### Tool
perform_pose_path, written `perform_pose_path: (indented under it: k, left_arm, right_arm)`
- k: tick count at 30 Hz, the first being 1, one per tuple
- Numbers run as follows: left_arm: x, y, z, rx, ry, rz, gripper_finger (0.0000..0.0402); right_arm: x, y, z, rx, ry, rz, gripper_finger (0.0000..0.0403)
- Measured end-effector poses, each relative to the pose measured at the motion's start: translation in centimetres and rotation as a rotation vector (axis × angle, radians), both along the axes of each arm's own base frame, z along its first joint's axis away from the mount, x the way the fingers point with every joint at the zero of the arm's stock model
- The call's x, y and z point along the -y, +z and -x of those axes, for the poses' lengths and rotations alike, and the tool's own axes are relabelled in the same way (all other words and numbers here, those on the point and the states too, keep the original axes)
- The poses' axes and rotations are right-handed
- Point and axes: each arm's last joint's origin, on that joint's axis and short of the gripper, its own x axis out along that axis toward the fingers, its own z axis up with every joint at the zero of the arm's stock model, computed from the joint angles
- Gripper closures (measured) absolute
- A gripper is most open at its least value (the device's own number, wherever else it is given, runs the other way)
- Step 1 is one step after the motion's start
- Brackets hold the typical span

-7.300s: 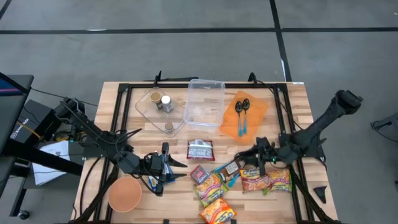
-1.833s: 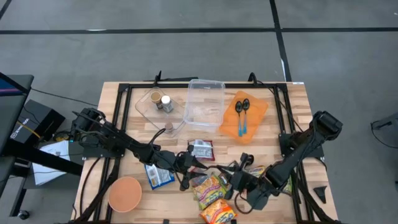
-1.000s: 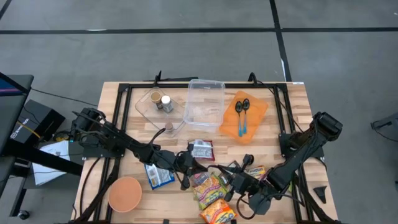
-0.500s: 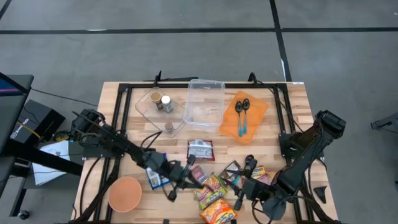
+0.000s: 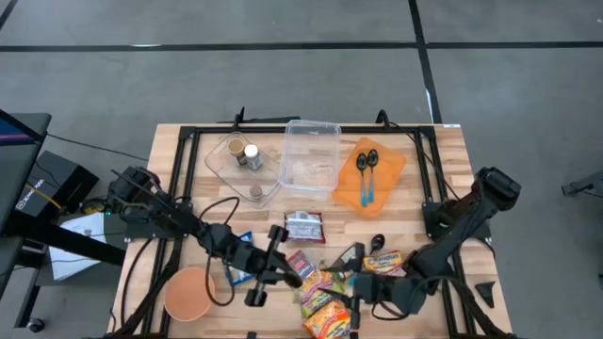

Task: Pick & Place Food Item
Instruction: Put the blue spoon into the orange bin

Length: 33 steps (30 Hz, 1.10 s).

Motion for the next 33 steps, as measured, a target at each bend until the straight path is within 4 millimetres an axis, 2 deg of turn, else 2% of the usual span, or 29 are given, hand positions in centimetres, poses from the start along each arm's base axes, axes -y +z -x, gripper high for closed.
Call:
perform_pose_path:
  k: [6, 11, 16, 23, 33]
  left_arm:
    - [0.5, -0.1, -2.0, 0.013, 0.01, -0.003, 0.0402]
    - [0.4, 0.0, -3.5, 0.034, 0.027, -0.002, 0.0401]
    - [-0.1, 0.4, -4.7, 0.044, 0.025, -0.013, 0.0401]
    - [0.1, 1.1, -5.1, 0.061, -0.015, -0.025, 0.0401]
    - [0.2, 1.0, -5.1, 0.052, -0.021, -0.025, 0.0401]
  right_arm:
    - [0.9, 0.3, -1.3, 0.032, 0.046, -0.001, 0.0244]
    - [0.9, 1.0, -1.6, 0.09, 0.083, 0.022, 0.0261]
    - [0.9, 0.8, -1.8, 0.086, 0.116, 0.032, 0.0274]
    - [1.2, 0.8, -2.0, 0.086, 0.107, 0.033, 0.028]
    - [1.4, 0.9, -2.0, 0.098, 0.075, 0.026, 0.0281]
